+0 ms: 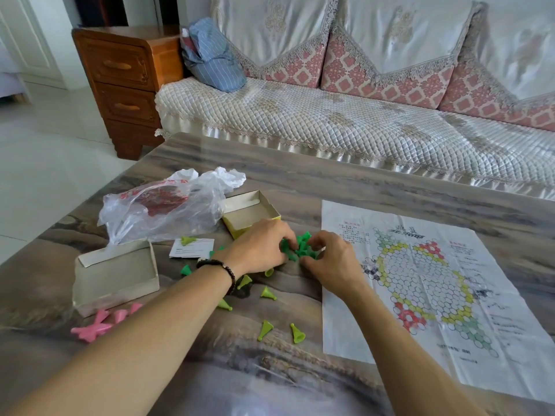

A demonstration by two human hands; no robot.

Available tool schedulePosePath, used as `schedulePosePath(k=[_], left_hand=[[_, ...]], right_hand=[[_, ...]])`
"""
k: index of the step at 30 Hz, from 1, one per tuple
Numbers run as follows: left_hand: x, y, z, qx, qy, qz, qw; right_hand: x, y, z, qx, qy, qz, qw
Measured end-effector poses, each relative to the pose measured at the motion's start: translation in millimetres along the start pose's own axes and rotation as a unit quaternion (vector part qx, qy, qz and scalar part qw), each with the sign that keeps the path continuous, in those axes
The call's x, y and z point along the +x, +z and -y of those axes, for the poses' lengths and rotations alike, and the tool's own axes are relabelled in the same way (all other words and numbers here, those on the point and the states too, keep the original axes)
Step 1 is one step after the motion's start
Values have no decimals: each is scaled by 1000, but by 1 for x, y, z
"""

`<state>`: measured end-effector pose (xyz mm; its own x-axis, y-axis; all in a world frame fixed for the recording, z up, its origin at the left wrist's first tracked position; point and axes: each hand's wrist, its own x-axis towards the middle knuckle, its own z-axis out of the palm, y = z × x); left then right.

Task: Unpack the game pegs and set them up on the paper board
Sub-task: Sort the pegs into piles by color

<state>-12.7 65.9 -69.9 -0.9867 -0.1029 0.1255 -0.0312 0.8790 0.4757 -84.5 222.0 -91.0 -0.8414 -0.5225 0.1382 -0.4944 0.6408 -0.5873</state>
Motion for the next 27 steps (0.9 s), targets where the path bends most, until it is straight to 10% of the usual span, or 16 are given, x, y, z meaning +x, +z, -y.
schedulePosePath(k=[27], left_hand=[[-57, -53, 40, -47, -84, -66, 993]], right_hand=[[-11, 4, 45, 6, -63, -7, 998]])
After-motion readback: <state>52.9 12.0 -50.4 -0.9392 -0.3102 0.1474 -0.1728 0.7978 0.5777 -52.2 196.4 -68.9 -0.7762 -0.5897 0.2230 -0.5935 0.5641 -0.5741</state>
